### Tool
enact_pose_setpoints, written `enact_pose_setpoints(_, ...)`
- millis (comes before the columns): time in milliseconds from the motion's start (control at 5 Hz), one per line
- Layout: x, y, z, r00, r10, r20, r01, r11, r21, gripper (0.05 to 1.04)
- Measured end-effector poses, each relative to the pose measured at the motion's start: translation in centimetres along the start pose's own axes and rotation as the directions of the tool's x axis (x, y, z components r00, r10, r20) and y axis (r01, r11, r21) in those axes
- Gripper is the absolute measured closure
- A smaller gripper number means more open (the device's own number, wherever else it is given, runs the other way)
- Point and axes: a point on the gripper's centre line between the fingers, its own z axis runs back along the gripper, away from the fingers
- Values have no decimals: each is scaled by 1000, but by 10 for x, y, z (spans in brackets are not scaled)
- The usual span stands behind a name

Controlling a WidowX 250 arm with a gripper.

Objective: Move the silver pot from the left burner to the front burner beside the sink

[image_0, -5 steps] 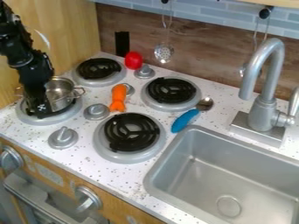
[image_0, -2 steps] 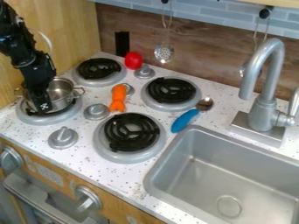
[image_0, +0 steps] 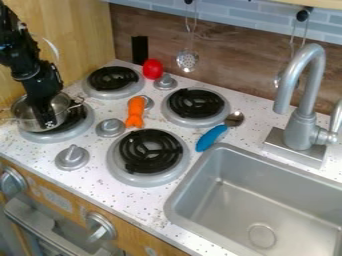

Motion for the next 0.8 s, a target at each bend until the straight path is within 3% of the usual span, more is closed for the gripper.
enact_pose_setpoints(200, 10, -13, 14, 999, -32, 10, 32, 999, 18, 997)
enact_pose_setpoints(400, 30, -28, 46, 995, -90, 45, 87, 994, 71, 1000)
enact_pose_setpoints(600, 45, -48, 82, 990, -109, 90, 96, 987, 132, 1000)
enact_pose_setpoints(800, 72, -88, 98, 965, -212, 156, 190, 971, 146, 1000)
